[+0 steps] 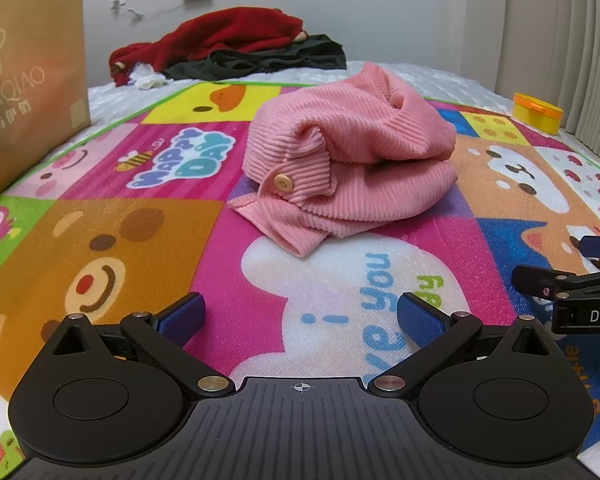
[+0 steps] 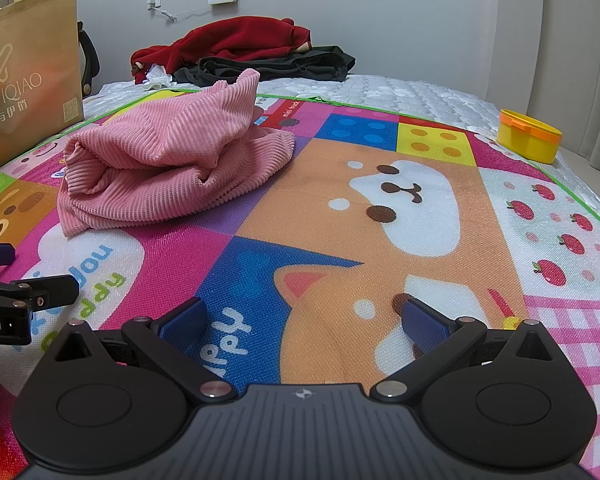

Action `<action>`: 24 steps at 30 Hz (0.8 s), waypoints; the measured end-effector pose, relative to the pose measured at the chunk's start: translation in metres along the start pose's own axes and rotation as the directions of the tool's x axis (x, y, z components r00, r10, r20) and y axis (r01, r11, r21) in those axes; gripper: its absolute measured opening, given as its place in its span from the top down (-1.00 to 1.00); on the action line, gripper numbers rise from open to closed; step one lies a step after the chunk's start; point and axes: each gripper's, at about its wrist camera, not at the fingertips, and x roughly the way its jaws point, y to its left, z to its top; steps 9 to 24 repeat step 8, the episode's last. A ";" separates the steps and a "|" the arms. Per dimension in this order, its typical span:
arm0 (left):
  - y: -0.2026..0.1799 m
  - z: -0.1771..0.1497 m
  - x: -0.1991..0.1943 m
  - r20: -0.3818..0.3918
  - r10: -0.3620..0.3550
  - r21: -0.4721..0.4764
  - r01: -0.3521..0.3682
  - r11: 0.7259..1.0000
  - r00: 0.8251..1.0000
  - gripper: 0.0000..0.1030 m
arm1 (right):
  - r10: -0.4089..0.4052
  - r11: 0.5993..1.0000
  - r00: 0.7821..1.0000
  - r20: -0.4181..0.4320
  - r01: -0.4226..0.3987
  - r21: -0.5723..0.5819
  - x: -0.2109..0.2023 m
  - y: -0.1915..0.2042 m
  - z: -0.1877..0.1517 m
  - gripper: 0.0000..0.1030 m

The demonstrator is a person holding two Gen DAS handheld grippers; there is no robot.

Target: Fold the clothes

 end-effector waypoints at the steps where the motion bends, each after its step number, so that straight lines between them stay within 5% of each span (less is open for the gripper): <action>1: 0.000 0.000 0.000 0.001 0.000 0.000 0.000 1.000 1.000 -1.00 | 0.000 1.000 1.000 0.000 0.000 0.000 0.000 0.000 0.000 -1.00; 24: -0.001 -0.001 0.000 0.009 0.000 0.002 0.000 1.000 1.000 -1.00 | 0.000 1.000 1.000 0.000 0.000 0.000 0.000 0.000 0.000 -1.00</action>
